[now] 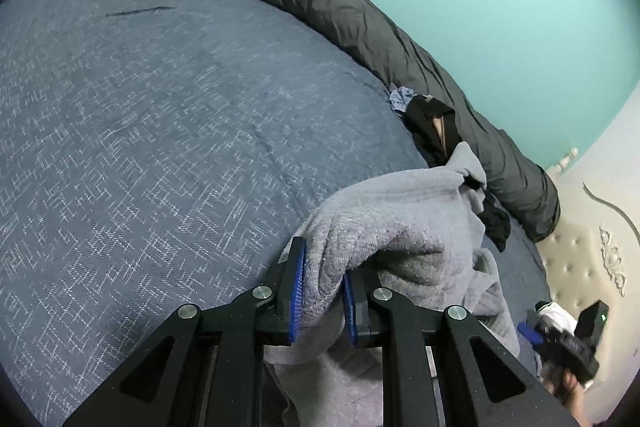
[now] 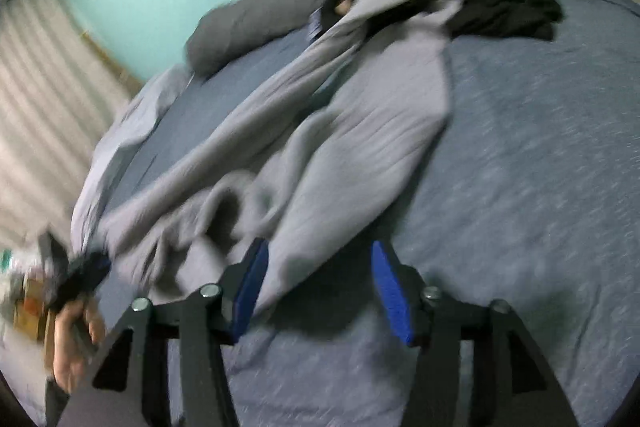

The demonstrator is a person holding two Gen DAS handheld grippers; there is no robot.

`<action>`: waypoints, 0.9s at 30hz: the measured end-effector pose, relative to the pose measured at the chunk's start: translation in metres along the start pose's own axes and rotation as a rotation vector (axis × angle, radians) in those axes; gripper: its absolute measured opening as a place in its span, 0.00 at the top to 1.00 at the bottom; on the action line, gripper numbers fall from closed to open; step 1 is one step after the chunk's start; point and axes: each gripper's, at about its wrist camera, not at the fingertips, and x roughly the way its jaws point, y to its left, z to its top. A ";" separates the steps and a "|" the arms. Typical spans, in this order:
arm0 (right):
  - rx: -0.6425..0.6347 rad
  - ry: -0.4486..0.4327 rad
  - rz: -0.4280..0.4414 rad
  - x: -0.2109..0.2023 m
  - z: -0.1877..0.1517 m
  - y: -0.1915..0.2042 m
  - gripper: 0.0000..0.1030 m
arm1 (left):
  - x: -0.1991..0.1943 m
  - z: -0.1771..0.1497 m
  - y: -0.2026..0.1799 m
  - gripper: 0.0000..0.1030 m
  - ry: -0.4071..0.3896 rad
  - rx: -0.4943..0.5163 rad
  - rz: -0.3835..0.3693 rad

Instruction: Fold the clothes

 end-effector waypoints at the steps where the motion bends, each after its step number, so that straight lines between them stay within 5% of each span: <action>1: 0.027 -0.009 -0.015 0.002 0.009 -0.009 0.45 | 0.000 0.000 0.001 0.83 0.000 -0.003 -0.001; 15: 0.206 0.055 -0.040 0.085 0.056 -0.060 0.42 | 0.009 -0.001 0.009 0.83 0.021 -0.022 0.005; 16: 0.198 0.056 -0.029 0.088 0.056 -0.058 0.45 | 0.009 -0.001 0.009 0.83 0.022 -0.021 0.006; 17: 0.188 0.058 -0.017 0.089 0.054 -0.056 0.63 | 0.009 -0.001 0.009 0.83 0.022 -0.020 0.007; 20: 0.134 0.043 -0.023 0.089 0.054 -0.046 0.94 | 0.010 -0.001 0.011 0.83 0.025 -0.025 0.008; 27: 0.003 -0.071 -0.024 0.027 0.068 -0.022 0.97 | 0.011 -0.003 0.011 0.83 0.032 -0.041 0.006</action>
